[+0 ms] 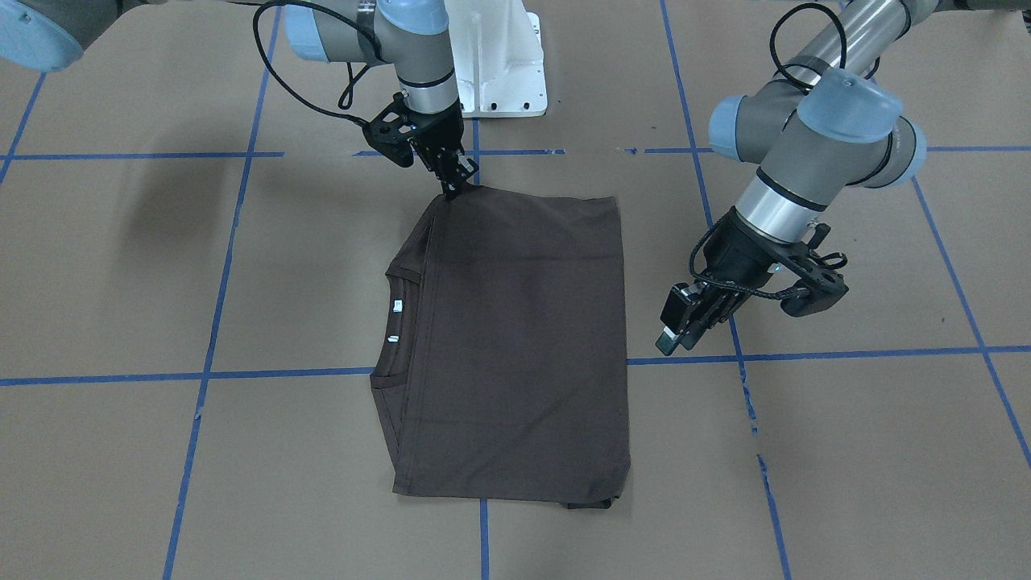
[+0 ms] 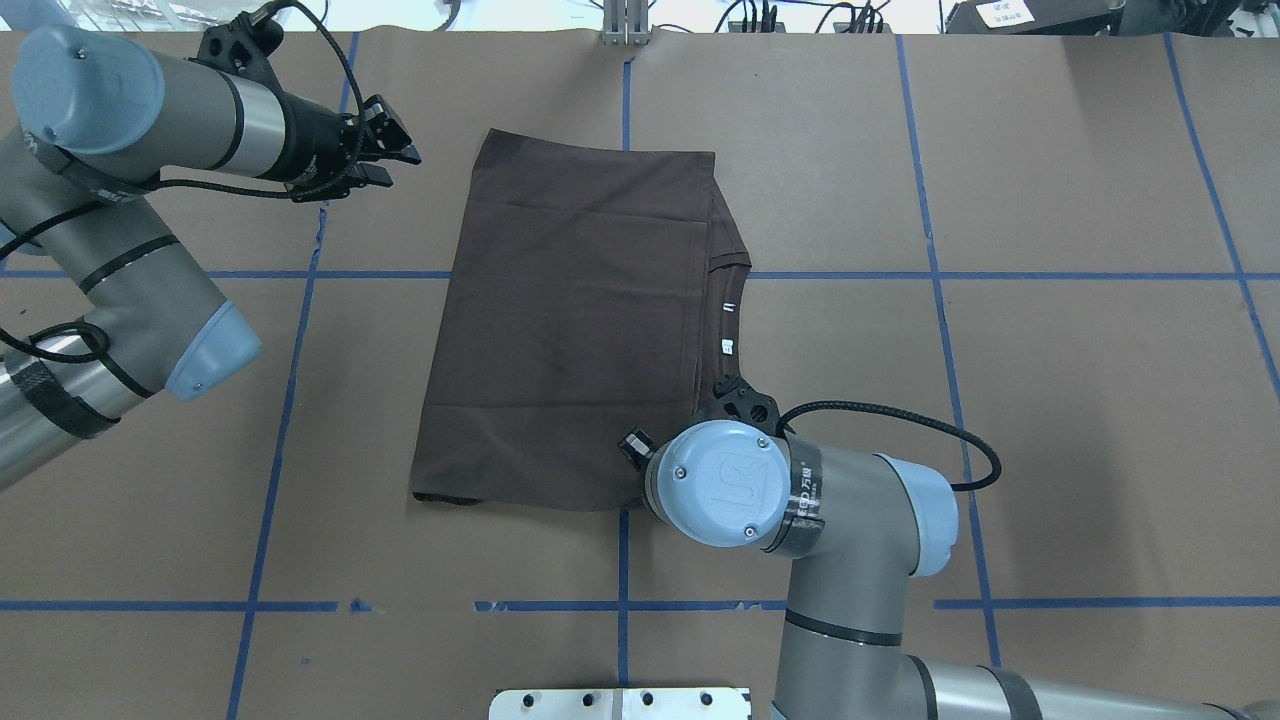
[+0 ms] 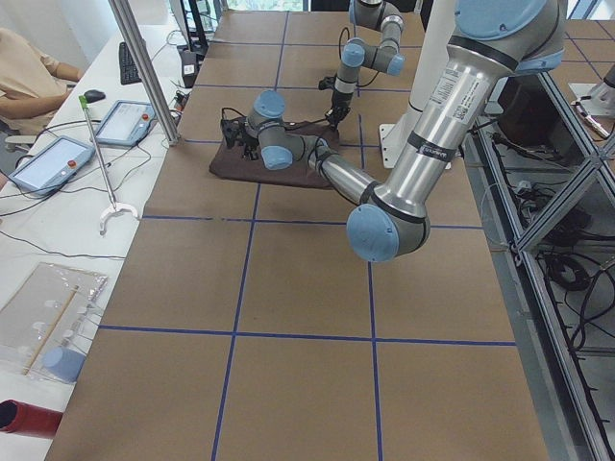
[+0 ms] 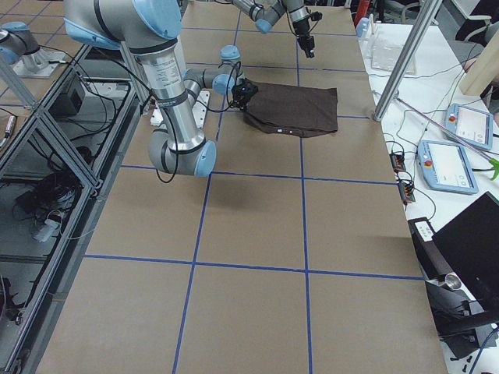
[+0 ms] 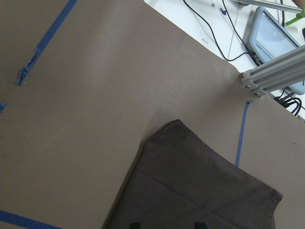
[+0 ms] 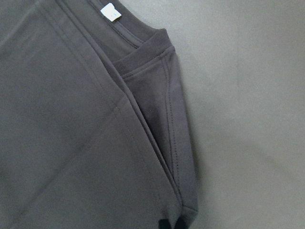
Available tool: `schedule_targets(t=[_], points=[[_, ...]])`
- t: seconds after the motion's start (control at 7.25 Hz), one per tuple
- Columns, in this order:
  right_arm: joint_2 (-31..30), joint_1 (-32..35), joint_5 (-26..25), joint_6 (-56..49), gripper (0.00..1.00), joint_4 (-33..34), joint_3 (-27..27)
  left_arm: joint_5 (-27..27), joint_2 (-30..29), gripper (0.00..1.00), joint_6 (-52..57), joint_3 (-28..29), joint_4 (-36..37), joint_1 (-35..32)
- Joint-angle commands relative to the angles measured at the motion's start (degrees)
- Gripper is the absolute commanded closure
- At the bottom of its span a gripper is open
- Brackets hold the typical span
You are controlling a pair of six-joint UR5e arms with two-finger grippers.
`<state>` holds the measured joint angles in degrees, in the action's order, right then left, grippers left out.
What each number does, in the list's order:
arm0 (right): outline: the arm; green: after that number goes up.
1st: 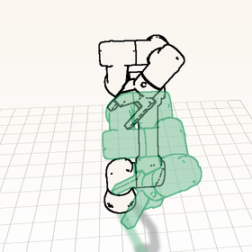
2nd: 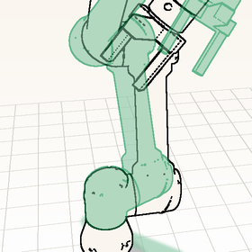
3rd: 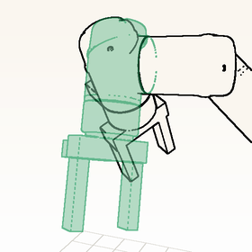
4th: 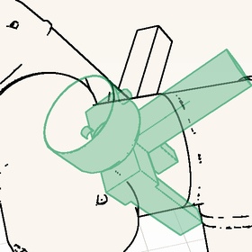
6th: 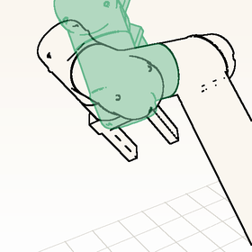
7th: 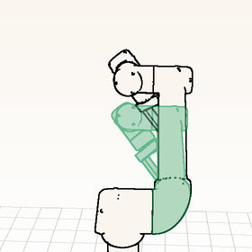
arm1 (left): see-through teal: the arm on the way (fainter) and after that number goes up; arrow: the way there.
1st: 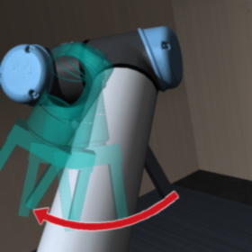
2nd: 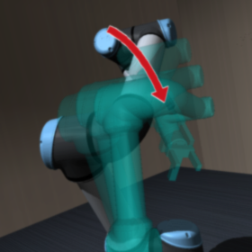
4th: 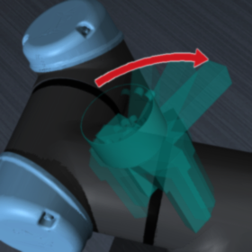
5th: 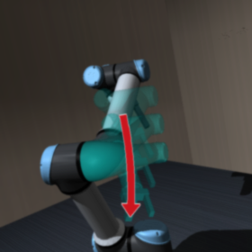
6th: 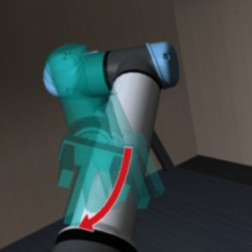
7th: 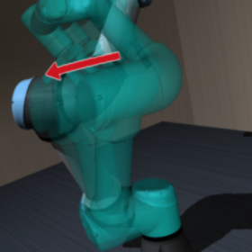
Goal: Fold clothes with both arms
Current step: 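Move both grippers to the shirt edge nearest the robot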
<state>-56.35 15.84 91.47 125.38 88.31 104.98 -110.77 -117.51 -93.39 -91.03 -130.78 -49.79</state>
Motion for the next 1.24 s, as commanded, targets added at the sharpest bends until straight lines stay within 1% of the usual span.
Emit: schedule_targets(t=[0.0,0.14,0.28,0.41,0.55,0.69,0.83,1.1], points=[[-2.87,0.15,0.29,-0.14,1.0,1.78,4.69,1.85,0.87,0.52,-7.03,-2.55,-0.09,3.54],[-5.5,0.24,1.59,-0.14,1.0,1.78,7.67,6.05,3.23,0.52,-11.42,-7.96,0.26,8.87],[-6.57,0.24,1.69,-0.14,1.0,1.78,8.74,10.0,6.91,0.51,-17.12,-13.15,0.44,14.84],[-7.28,0.24,1.7,-0.22,1.0,1.78,8.75,17.0,9.64,0.51,-19.96,-15.64,0.61,22.9],[-7.63,0.15,1.7,-0.31,1.0,1.78,8.75,21.51,12.45,0.5,-20.42,-16.8,0.88,28.81],[-7.64,0.15,1.7,-0.31,1.0,1.78,8.75,21.82,15.61,0.49,-21.04,-17.07,0.97,31.22],[-7.64,0.06,1.7,-0.31,1.0,1.78,8.67,21.82,15.56,0.48,-24.0,-17.07,1.05,34.12],[-7.64,-0.02,1.7,-0.49,1.0,1.78,8.49,21.82,15.38,0.48,-25.43,-17.07,1.23,36.42]])
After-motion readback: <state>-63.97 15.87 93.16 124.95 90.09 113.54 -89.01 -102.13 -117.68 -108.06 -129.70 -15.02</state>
